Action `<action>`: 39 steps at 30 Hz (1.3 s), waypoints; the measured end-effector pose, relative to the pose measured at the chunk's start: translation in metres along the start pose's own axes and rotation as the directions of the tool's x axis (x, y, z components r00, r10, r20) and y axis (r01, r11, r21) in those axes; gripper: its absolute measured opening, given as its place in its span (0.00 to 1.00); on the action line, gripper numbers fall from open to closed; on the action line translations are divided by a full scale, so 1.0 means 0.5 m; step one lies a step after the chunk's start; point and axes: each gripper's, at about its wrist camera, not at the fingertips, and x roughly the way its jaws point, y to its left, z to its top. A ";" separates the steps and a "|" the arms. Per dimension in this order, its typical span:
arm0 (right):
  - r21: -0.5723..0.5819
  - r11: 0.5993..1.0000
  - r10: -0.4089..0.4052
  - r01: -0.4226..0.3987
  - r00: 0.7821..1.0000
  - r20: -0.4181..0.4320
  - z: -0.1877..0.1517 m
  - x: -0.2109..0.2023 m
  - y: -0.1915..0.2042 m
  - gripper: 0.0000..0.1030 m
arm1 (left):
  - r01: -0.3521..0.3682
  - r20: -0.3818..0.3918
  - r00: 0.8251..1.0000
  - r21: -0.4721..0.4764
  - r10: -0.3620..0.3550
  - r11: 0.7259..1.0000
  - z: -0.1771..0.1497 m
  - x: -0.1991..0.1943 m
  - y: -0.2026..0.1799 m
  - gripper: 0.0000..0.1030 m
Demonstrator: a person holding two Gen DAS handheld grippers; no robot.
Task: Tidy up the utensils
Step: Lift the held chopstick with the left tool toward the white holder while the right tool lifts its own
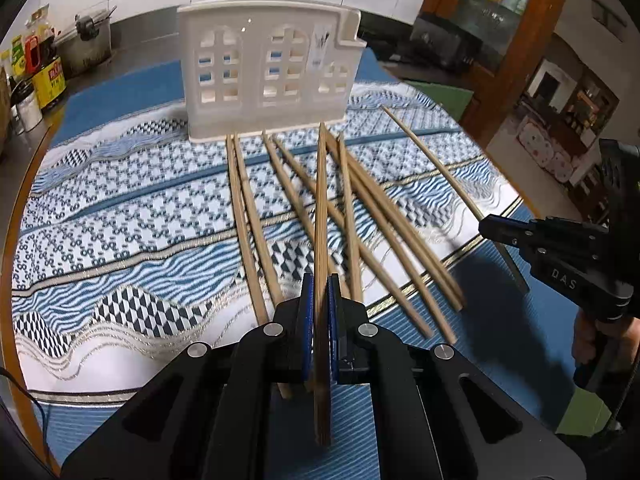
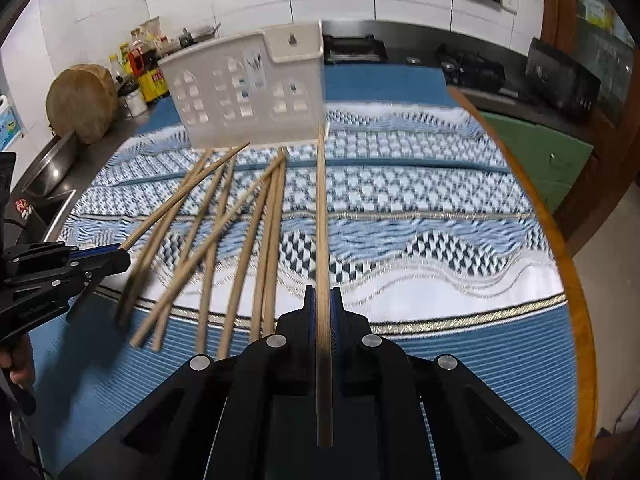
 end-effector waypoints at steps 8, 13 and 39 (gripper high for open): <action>0.021 1.000 -0.011 0.012 0.999 -0.046 -0.023 0.051 -0.015 0.07 | -0.019 -0.034 0.999 0.001 0.019 1.000 -0.012 0.044 0.006 0.05; 0.014 1.000 -0.009 0.010 0.999 -0.041 -0.025 0.056 -0.016 0.07 | -0.028 -0.047 0.998 0.003 0.028 1.000 -0.014 0.062 0.007 0.05; -0.026 0.999 -0.023 0.026 0.992 0.121 0.035 -0.062 -0.002 0.07 | -0.040 0.076 0.996 -0.039 0.043 0.998 0.031 -0.026 0.029 0.05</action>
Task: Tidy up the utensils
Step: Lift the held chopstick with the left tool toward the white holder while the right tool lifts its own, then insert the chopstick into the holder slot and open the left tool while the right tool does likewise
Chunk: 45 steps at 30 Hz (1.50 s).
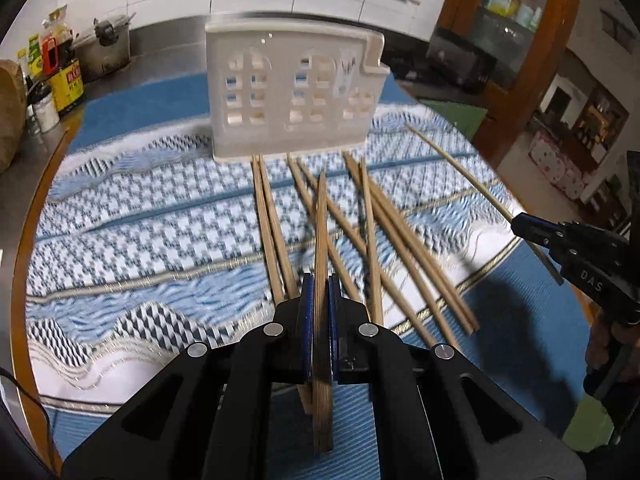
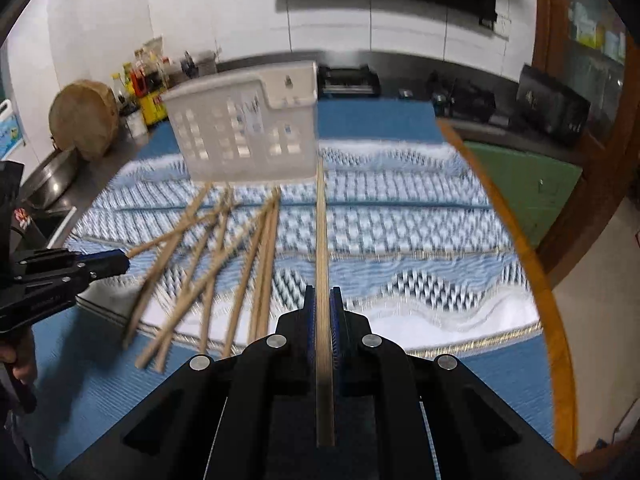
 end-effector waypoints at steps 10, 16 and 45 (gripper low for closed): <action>-0.041 0.999 0.034 -0.031 0.996 0.087 0.078 -0.040 0.015 0.07 | -0.001 0.086 0.996 -0.004 0.001 1.000 0.059 -0.046 0.014 0.05; -0.064 0.997 0.058 -0.050 0.989 0.136 0.141 -0.071 0.011 0.07 | 0.044 0.150 0.988 -0.025 -0.040 0.999 0.105 -0.096 0.024 0.05; -0.298 0.935 0.127 -0.190 0.968 -0.216 0.308 -0.003 0.009 0.07 | 0.035 0.099 0.994 0.059 -0.041 0.998 0.369 -0.222 0.086 0.05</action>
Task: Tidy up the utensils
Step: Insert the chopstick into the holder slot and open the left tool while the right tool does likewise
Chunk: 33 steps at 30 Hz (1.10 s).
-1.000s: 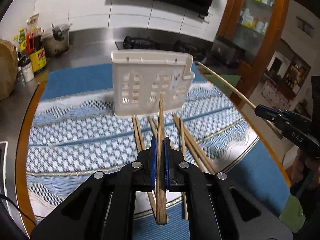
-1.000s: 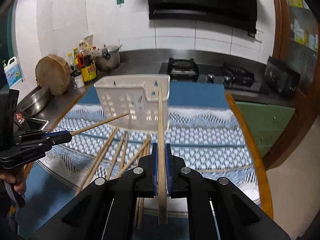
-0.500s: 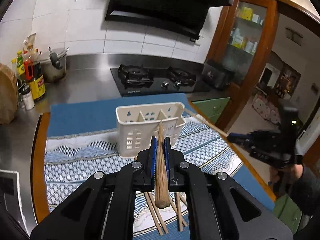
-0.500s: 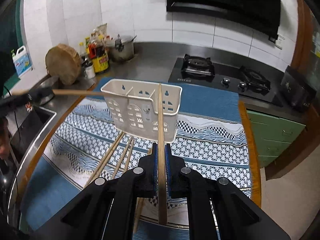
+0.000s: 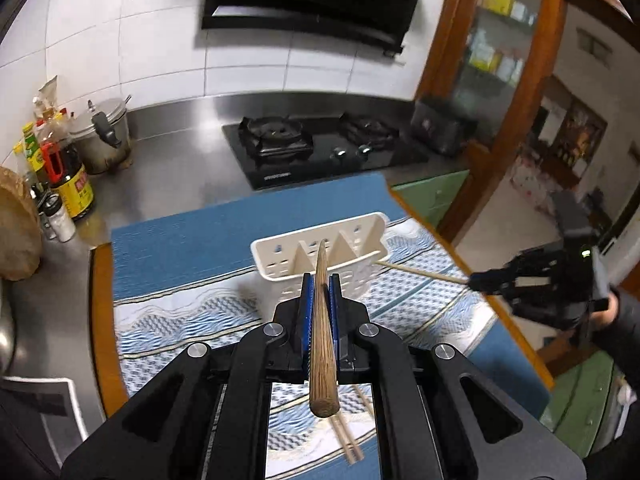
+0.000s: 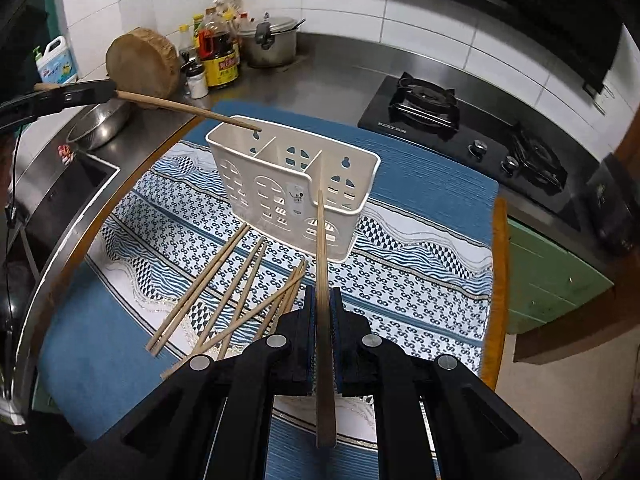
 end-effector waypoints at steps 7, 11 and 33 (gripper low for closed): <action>-0.023 1.000 -0.007 0.007 1.000 -0.009 0.057 -0.001 -0.016 0.07 | 0.009 -0.118 0.993 -0.025 -0.012 1.000 0.041 0.053 0.044 0.05; -0.002 1.000 0.010 -0.009 1.000 0.009 0.089 0.001 -0.026 0.07 | 0.009 -0.135 0.991 -0.067 -0.018 0.998 0.050 0.073 0.066 0.05; 0.115 0.993 -0.018 -0.008 0.974 0.225 0.168 0.016 -0.010 0.07 | 0.070 -0.117 0.989 -0.152 -0.088 0.986 0.042 0.091 0.112 0.06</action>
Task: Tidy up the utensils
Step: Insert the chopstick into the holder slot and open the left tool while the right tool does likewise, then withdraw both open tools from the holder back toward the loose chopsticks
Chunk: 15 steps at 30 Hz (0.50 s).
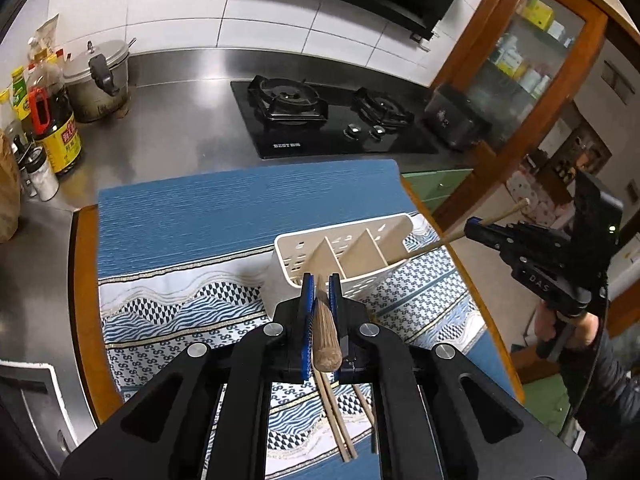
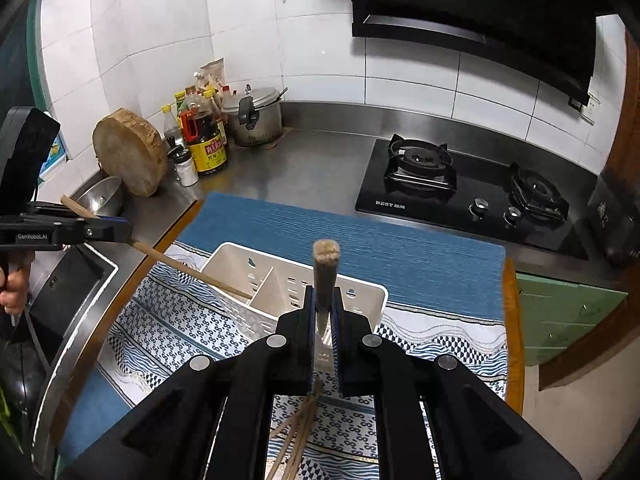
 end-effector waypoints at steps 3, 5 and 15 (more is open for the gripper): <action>0.003 1.000 -0.014 0.014 1.000 -0.003 -0.004 0.010 -0.001 0.07 | -0.002 0.021 1.000 -0.015 0.002 1.000 -0.006 0.014 -0.001 0.06; 0.009 1.000 -0.021 0.021 1.000 -0.005 -0.008 0.019 -0.007 0.07 | 0.003 0.038 0.999 -0.027 -0.002 1.000 -0.008 0.024 -0.002 0.06; 0.014 0.998 -0.063 0.062 0.997 0.034 -0.026 0.017 -0.021 0.26 | 0.015 0.112 0.994 -0.046 -0.010 0.999 -0.021 0.040 -0.005 0.10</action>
